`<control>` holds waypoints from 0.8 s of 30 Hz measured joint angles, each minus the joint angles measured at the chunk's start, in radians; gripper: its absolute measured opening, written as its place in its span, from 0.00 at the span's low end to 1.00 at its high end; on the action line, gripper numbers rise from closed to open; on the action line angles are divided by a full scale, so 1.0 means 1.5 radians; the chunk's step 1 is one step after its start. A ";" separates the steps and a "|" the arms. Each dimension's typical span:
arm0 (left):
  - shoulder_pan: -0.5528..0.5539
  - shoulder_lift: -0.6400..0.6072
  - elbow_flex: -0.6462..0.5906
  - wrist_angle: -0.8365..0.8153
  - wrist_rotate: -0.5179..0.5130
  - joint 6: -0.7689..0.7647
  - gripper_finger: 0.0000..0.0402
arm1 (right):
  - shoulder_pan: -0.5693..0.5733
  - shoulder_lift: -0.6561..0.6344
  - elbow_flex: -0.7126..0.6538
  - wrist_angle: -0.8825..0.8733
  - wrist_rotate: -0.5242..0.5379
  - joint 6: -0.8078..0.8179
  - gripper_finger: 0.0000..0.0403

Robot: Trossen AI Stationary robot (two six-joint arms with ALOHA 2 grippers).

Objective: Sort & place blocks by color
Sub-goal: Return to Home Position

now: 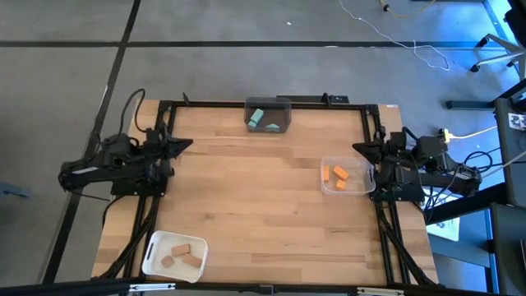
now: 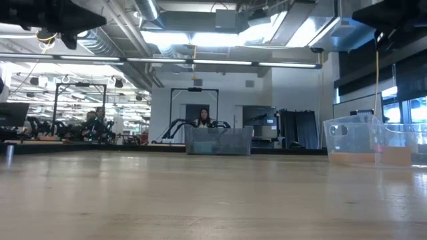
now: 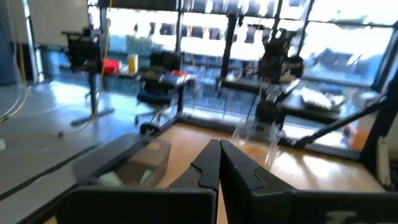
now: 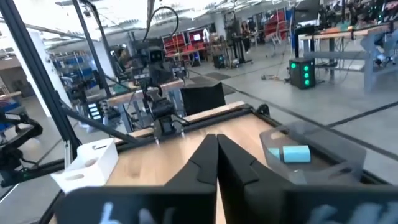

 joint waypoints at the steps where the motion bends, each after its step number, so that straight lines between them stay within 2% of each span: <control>1: 0.000 0.000 -0.011 0.026 0.007 -0.001 0.00 | 0.000 -0.001 0.000 0.003 0.000 0.000 0.00; 8: 0.000 0.000 -0.087 0.131 0.027 -0.001 0.00 | 0.000 -0.001 -0.021 0.059 -0.019 -0.001 0.00; 13: 0.000 0.000 -0.151 0.209 0.023 -0.001 0.00 | 0.000 -0.001 -0.114 0.186 -0.052 -0.006 0.00; 17: 0.000 0.000 -0.193 0.259 0.009 0.009 0.00 | 0.000 0.000 -0.190 0.274 -0.053 -0.010 0.00; 20: 0.000 0.000 -0.214 0.268 0.009 0.031 0.00 | 0.000 0.000 -0.237 0.335 -0.057 -0.022 0.00; 24: 0.000 0.000 -0.226 0.247 0.016 0.036 0.00 | 0.000 0.000 -0.283 0.360 -0.071 -0.023 0.00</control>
